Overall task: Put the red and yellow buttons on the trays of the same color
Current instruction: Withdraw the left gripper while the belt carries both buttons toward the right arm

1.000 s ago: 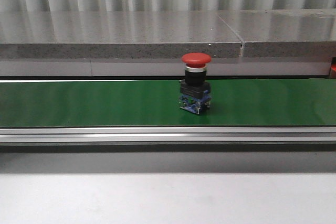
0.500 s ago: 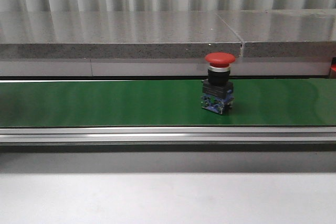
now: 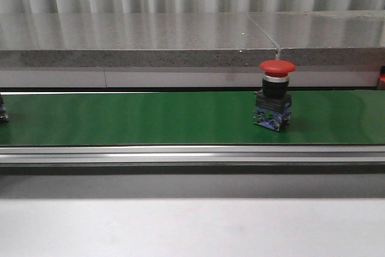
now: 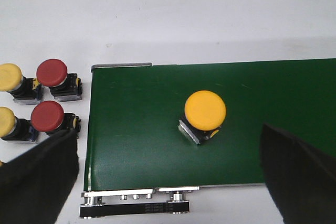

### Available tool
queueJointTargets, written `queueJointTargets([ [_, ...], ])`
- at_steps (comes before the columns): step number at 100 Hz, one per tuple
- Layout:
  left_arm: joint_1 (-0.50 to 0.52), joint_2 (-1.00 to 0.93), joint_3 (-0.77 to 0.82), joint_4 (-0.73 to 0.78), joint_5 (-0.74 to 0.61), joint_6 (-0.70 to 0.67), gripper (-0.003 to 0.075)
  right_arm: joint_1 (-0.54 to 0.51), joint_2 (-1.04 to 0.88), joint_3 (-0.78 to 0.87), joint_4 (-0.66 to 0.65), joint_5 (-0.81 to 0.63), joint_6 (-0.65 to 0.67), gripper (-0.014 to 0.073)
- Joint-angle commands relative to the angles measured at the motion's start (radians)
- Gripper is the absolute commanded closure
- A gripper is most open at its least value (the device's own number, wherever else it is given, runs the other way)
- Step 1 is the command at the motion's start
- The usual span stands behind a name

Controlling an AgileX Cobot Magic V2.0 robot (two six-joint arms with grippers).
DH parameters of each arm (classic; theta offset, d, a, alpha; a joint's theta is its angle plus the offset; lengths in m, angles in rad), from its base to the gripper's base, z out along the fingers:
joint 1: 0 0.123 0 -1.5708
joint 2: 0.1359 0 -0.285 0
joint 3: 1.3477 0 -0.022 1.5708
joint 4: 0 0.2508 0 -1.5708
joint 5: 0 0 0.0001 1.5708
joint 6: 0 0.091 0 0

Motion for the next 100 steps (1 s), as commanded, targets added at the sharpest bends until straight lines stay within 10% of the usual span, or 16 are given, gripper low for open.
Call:
queueJointTargets([
  [1,-0.008,-0.111,0.073,-0.028,-0.135,0.016,0.0061,0.0,-0.013,-0.005,-0.013,-0.078,-0.004,0.0662],
  [40,-0.008,-0.551,0.482,-0.043,-0.282,0.02,0.0183,0.0,-0.013,-0.005,-0.013,-0.083,-0.004,0.0662],
  [73,-0.008,-0.749,0.588,-0.043,-0.305,0.02,0.0743,0.0,-0.013,-0.016,-0.013,-0.109,-0.004,0.0662],
  [100,-0.008,-0.751,0.588,-0.043,-0.307,0.02,0.074,0.0,0.097,-0.189,-0.003,0.029,0.052,0.0662],
])
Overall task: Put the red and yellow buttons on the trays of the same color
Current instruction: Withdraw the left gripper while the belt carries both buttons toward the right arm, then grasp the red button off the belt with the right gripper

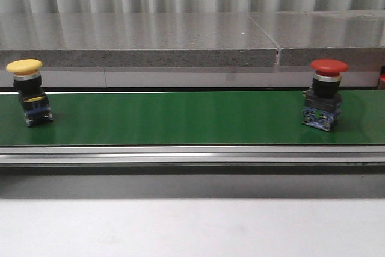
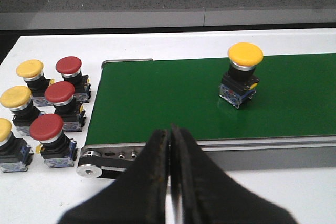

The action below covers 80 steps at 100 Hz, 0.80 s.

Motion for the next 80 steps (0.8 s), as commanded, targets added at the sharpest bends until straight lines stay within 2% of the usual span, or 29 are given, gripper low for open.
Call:
queueJointTargets([
  [1,-0.008,0.009,-0.024,-0.016,-0.08,-0.001,0.074,0.0,0.086,-0.121,-0.002,0.01,0.008,0.0662],
  [22,-0.008,0.009,-0.021,-0.016,-0.08,-0.001,0.074,0.0,0.364,-0.395,-0.001,0.385,0.008,0.0662],
  [34,-0.008,0.009,-0.017,-0.016,-0.08,-0.001,0.074,0.0,0.534,-0.53,-0.001,0.515,0.008,0.0662],
  [50,-0.008,0.009,-0.017,-0.016,-0.08,-0.001,0.074,0.0,0.716,-0.629,-0.001,0.568,0.008,0.0662],
  [70,-0.008,0.009,-0.017,-0.016,-0.08,-0.001,0.074,0.0,0.844,-0.639,-0.001,0.565,0.008,0.0653],
  [80,-0.008,0.009,-0.017,-0.016,-0.08,-0.001,0.074,0.0,0.876,-0.639,-0.001,0.57,0.008,0.0565],
])
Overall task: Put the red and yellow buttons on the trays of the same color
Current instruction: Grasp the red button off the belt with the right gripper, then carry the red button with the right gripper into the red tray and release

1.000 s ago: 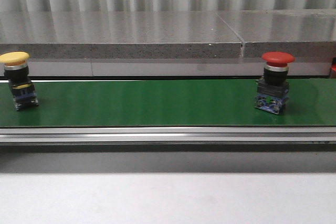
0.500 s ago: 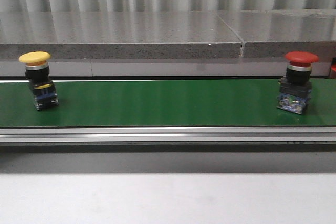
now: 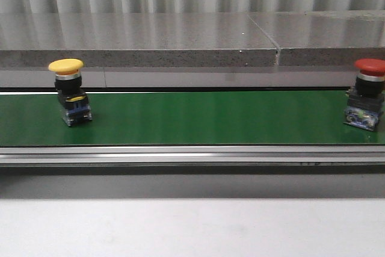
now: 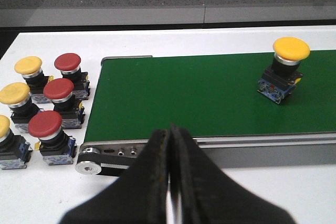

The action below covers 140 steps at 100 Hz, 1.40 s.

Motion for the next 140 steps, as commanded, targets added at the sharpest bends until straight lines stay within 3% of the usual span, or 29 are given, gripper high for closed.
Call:
queueJointTargets([
  [1,-0.008,0.009,-0.025,-0.016,-0.079,-0.001,0.074,0.0,0.02,-0.036,-0.004,-0.042,0.001,0.0544],
  [12,-0.008,0.009,-0.025,-0.016,-0.079,-0.001,0.074,0.0,0.021,-0.036,-0.004,-0.039,0.001,0.0317],
  [24,-0.008,0.009,-0.025,-0.016,-0.079,-0.001,0.074,0.0,0.021,-0.036,-0.004,-0.037,0.001,-0.0007],
  [29,-0.008,0.009,-0.023,-0.016,-0.079,-0.001,0.074,0.0,0.021,-0.036,-0.004,-0.038,0.001,-0.0077],
  [51,-0.008,0.009,-0.023,-0.016,-0.079,-0.001,0.074,0.0,0.075,-0.076,0.013,-0.009,0.001,-0.0041],
  [89,-0.008,0.009,-0.023,-0.016,-0.079,-0.001,0.074,-0.003,0.368,-0.287,0.014,0.013,0.001,-0.0041],
  [116,-0.008,0.009,-0.023,-0.016,-0.079,-0.001,0.074,-0.025,0.537,-0.344,0.013,-0.032,-0.006,-0.0018],
  [126,-0.008,0.009,-0.023,-0.016,-0.079,-0.001,0.074,-0.044,0.574,-0.351,0.013,-0.02,-0.006,0.0137],
  [140,-0.008,0.009,-0.023,-0.016,-0.079,-0.001,0.074,-0.054,0.576,-0.36,0.013,-0.02,-0.006,0.0444],
])
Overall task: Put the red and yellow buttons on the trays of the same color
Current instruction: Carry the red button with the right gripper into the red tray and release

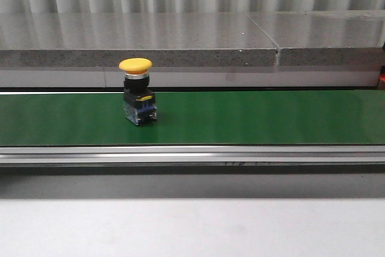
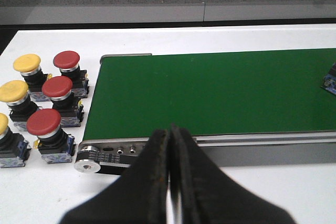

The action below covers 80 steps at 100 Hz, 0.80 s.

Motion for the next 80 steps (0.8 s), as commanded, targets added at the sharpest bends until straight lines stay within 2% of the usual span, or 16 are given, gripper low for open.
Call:
queueJointTargets([
  [1,-0.008,0.009,-0.029,-0.014,-0.079,-0.001,0.074,-0.009,-0.028,-0.044,-0.002,-0.03,-0.008,0.0466],
  [10,-0.008,0.009,-0.029,-0.014,-0.079,-0.001,0.074,-0.009,-0.029,-0.076,-0.002,-0.019,-0.008,0.054],
  [34,-0.008,0.009,-0.029,-0.014,-0.079,-0.001,0.074,-0.031,-0.022,-0.213,-0.039,0.044,-0.008,0.0535],
  [63,-0.008,0.009,-0.029,-0.014,-0.077,-0.001,0.074,-0.276,0.108,-0.402,-0.056,0.026,-0.008,0.0535],
  [80,-0.008,0.009,-0.029,-0.014,-0.077,-0.001,0.074,-0.364,0.224,-0.498,-0.056,0.002,-0.01,0.0535],
])
